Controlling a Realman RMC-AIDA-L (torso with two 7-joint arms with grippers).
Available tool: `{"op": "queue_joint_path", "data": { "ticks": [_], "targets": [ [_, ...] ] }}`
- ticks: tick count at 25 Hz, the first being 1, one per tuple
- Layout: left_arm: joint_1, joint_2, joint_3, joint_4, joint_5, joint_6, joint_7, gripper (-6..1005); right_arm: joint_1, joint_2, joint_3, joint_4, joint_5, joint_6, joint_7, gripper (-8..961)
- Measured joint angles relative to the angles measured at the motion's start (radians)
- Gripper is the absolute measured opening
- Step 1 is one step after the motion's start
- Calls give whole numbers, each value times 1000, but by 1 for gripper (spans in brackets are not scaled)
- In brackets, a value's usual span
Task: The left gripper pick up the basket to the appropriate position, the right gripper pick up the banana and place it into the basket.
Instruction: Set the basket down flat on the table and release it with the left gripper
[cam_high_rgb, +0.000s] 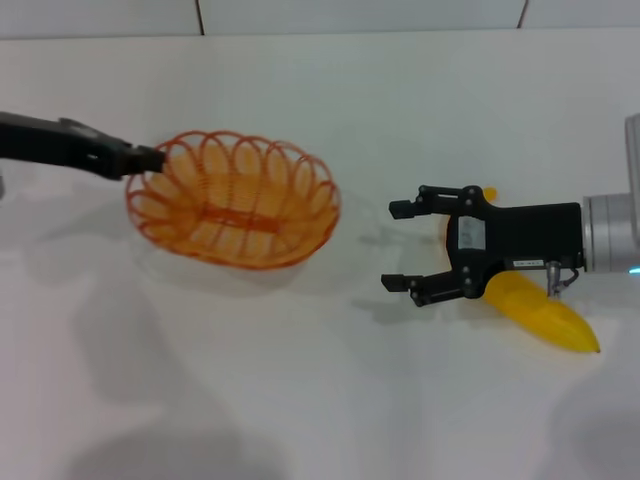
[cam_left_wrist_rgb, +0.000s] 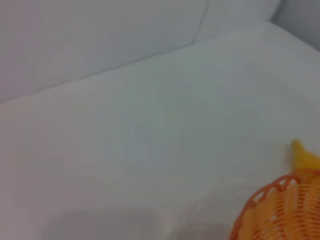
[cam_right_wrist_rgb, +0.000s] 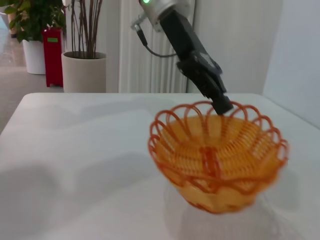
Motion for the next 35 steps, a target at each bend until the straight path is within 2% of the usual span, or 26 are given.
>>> {"op": "queue_joint_path", "data": {
  "ticks": [6,11,19,35],
  "targets": [
    [-74,0,-1,-186,-5,-126,-72,40,4,1,5,0,2,1,0,894],
    [-118,1,4,-274,49,-193,-99,41,14,2,5,0,2,-1,0,893],
    [-137,-2,25,-299,125,-213,-161,43,25,2,5,1,18,-2,0,894],
    [-141,-4,32,-302,97,-237,-162,47,25,2,6,2,19,-1,-6,893]
  ]
}}
